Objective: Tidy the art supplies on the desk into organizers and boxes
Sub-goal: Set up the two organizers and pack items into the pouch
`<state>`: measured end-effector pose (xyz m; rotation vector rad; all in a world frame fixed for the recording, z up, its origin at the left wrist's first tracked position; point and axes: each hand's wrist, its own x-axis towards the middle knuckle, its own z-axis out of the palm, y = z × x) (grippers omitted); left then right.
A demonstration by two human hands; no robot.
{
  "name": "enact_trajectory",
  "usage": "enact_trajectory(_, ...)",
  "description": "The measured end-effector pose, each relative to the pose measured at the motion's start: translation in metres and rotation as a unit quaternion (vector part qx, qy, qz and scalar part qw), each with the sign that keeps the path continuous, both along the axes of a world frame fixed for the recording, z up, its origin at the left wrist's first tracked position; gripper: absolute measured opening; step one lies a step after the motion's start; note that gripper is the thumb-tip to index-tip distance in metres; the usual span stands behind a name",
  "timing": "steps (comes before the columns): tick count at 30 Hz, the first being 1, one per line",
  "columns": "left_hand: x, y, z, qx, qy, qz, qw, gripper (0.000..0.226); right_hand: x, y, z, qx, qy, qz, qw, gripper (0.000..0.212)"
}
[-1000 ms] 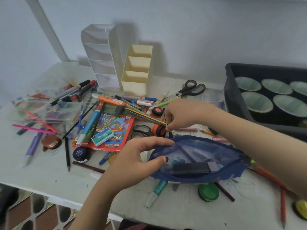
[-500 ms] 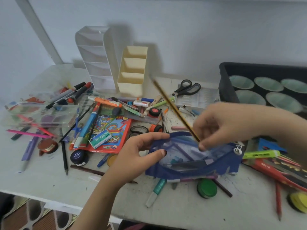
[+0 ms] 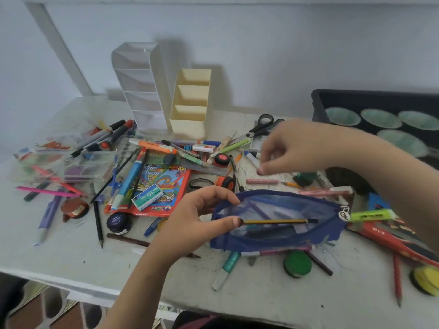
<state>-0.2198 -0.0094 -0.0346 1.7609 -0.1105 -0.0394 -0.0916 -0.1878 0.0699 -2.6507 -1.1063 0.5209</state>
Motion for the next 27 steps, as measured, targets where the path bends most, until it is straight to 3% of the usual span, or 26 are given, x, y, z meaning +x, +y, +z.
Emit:
enact_trajectory(8,-0.006,0.0,0.002,0.019,-0.02,0.027,0.999,0.032,0.026,0.099,-0.053,-0.026,-0.175,0.087,0.98,0.025)
enact_trajectory(14,-0.009,0.002,0.0,0.008,-0.022,0.037,0.999,0.029,0.04,0.13,-0.085,-0.007,-0.177,0.067,0.982,0.037)
enact_trajectory(20,-0.006,0.004,-0.001,0.003,-0.017,0.049,0.999,0.022,0.045,0.118,-0.058,0.028,-0.186,0.044,0.981,0.033)
enact_trajectory(24,0.0,0.005,-0.003,0.004,-0.005,0.054,0.998,0.023,0.043,0.085,-0.015,0.199,-0.052,-0.005,0.979,0.014)
enact_trajectory(27,0.004,0.006,-0.003,0.001,0.007,0.044,0.999,0.022,0.032,0.06,0.007,0.346,0.089,-0.037,0.933,0.01)
